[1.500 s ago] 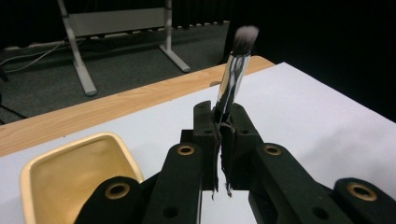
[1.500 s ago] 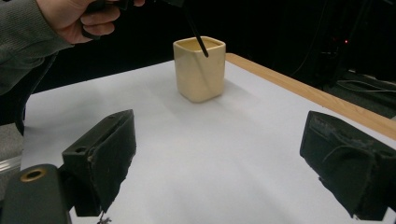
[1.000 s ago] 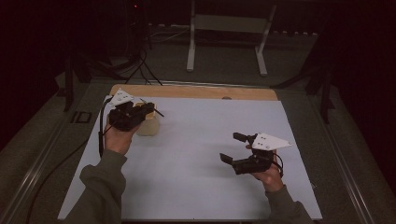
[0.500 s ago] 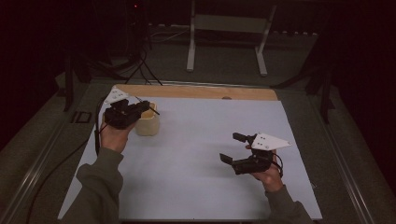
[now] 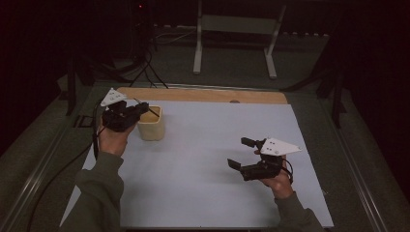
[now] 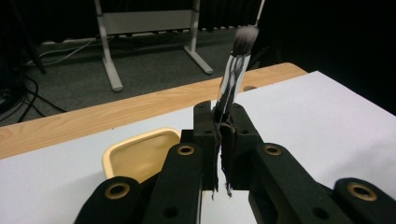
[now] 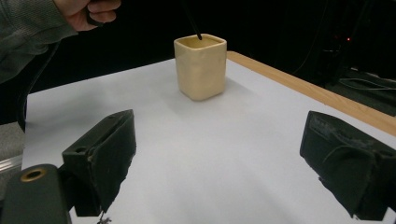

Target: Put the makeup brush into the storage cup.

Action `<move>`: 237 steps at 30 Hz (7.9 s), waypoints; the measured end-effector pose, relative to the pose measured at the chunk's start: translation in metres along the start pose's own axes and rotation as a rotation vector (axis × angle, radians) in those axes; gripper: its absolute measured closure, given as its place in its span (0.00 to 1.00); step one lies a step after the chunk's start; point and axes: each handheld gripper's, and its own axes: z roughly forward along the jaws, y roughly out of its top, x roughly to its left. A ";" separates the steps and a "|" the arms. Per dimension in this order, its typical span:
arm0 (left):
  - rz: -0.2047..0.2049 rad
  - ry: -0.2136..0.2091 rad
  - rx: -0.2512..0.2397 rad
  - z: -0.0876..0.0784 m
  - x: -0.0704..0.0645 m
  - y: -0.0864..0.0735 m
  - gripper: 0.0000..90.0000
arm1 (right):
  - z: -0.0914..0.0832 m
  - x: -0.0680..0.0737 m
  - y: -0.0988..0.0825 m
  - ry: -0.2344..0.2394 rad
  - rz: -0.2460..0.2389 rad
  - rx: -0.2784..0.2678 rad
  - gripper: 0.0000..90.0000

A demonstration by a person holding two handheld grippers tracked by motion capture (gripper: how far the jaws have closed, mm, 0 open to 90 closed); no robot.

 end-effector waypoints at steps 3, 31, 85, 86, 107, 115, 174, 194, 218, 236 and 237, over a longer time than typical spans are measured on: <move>0.002 0.010 0.002 0.000 0.002 0.000 0.96 | 0.000 0.000 0.000 0.000 -0.001 0.001 0.12; 0.043 0.101 0.046 -0.001 0.011 -0.001 0.96 | 0.000 0.000 0.000 0.001 0.001 0.003 0.12; -0.030 0.106 0.092 0.018 0.023 -0.016 0.23 | 0.001 0.000 -0.001 0.003 0.002 0.002 0.12; -0.037 0.106 0.096 0.018 0.023 -0.016 0.16 | 0.000 0.000 -0.001 0.002 0.003 0.002 0.12; -0.080 0.141 0.089 0.014 0.031 -0.018 0.06 | 0.000 -0.001 -0.001 -0.001 0.006 0.004 0.12; -0.069 0.151 0.083 0.011 0.030 -0.018 0.04 | -0.001 -0.001 -0.001 -0.003 0.005 0.006 0.12; -0.014 0.135 -0.098 -0.087 0.013 -0.097 0.02 | -0.058 -0.008 -0.040 -0.244 0.072 0.017 0.11; 0.014 0.147 -0.082 -0.104 0.003 -0.140 0.02 | -0.070 -0.002 -0.059 -0.330 0.073 0.031 0.11; 0.051 0.121 -0.063 -0.120 0.001 -0.162 0.02 | -0.080 -0.001 -0.069 -0.334 0.061 0.028 0.11; 0.095 0.015 -0.040 -0.113 -0.005 -0.162 0.02 | -0.084 -0.002 -0.071 -0.250 0.020 0.023 0.11; 0.095 0.015 -0.041 -0.113 -0.005 -0.162 0.02 | -0.084 -0.002 -0.071 -0.247 0.018 0.025 0.11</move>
